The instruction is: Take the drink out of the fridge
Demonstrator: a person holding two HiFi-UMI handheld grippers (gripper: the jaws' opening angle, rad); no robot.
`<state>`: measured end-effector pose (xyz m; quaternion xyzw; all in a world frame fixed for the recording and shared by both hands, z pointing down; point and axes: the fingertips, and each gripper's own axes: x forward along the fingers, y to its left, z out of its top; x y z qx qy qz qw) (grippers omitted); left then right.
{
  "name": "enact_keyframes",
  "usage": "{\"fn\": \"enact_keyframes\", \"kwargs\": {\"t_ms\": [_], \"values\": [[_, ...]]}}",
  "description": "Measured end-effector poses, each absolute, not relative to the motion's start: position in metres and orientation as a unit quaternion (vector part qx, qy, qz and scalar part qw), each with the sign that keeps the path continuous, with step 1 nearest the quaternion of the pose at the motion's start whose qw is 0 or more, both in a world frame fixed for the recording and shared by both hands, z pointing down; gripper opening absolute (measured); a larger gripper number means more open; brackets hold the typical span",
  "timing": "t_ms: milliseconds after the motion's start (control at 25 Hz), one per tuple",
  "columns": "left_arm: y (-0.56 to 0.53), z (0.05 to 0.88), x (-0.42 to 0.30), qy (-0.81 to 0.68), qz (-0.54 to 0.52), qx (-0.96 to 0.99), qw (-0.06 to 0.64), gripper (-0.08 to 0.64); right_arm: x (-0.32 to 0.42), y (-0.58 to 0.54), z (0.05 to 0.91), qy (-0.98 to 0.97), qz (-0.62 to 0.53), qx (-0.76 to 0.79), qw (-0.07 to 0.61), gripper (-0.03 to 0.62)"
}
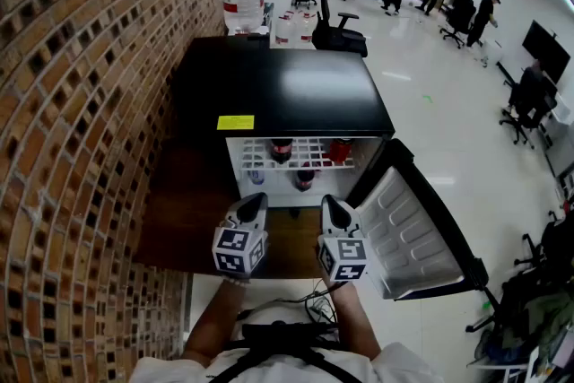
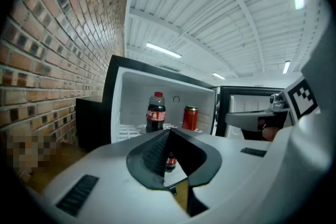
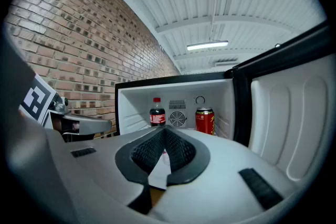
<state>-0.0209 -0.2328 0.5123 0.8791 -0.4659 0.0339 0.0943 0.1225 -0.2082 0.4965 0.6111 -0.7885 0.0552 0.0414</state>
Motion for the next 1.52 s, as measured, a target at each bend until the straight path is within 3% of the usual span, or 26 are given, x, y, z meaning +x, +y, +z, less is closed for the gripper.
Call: {"fn": "enact_keyframes", "kwargs": {"t_ms": [1160, 1240, 1360, 1520], "values": [[-0.263, 0.519, -0.010, -0.470, 0.064, 0.876, 0.082, 0.015, 0.131, -0.222, 0.493, -0.786, 0.056, 0.614, 0.041, 0.015], [-0.271, 0.520, -0.004, -0.467, 0.069, 0.878, 0.081, 0.107, 0.134, -0.224, 0.493, -0.784, 0.056, 0.617, 0.041, 0.014], [-0.284, 0.519, 0.002, -0.470, 0.072, 0.877, 0.076, 0.154, 0.140, -0.227, 0.493, -0.781, 0.055, 0.621, 0.042, 0.014], [-0.305, 0.522, 0.007, -0.477, 0.081, 0.872, 0.070, 0.298, 0.147, -0.231, 0.494, -0.777, 0.055, 0.625, 0.041, 0.015]]}}
